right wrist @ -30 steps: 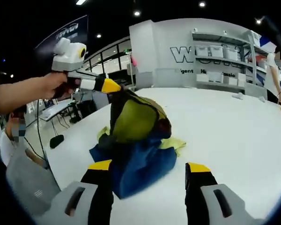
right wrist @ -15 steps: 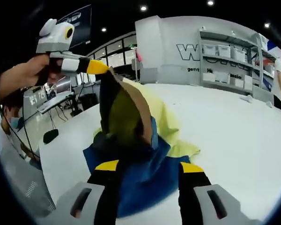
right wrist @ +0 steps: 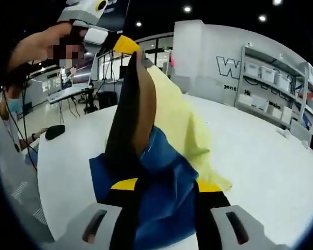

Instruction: Fold the garment on the visible template until the final outline fits inside the template.

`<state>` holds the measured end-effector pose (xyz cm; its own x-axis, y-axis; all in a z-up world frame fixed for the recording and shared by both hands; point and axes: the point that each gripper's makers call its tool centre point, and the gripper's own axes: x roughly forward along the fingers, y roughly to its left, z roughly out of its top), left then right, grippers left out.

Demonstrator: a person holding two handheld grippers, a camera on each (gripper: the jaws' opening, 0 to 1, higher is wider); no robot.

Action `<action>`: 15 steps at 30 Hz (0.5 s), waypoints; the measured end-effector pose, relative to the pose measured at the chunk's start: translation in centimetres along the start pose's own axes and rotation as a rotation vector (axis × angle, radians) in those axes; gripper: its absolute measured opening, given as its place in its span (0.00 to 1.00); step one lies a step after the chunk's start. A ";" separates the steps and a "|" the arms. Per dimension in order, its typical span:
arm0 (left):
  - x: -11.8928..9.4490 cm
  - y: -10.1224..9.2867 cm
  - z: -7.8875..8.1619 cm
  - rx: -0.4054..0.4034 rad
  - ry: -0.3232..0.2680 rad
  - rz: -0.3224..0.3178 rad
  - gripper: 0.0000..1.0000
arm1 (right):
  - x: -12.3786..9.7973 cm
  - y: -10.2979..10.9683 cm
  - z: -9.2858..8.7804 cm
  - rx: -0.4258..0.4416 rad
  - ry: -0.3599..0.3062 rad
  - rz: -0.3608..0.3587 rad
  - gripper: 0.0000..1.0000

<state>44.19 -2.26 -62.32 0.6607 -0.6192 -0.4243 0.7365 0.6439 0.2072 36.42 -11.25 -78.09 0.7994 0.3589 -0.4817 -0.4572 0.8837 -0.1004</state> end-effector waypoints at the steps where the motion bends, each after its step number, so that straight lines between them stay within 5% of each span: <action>1: -0.1 0.0 0.0 0.001 0.000 -0.002 0.02 | 0.2 0.1 0.0 -0.015 0.001 0.002 0.36; 15: -0.7 -0.3 0.6 -0.009 -0.004 -0.029 0.02 | 2.7 -0.1 0.3 -0.090 0.041 -0.033 0.29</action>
<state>43.63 -2.32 -61.53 0.6400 -0.6394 -0.4261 0.7538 0.6299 0.1871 38.76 -10.22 -79.12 0.7988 0.3162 -0.5119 -0.4659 0.8633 -0.1938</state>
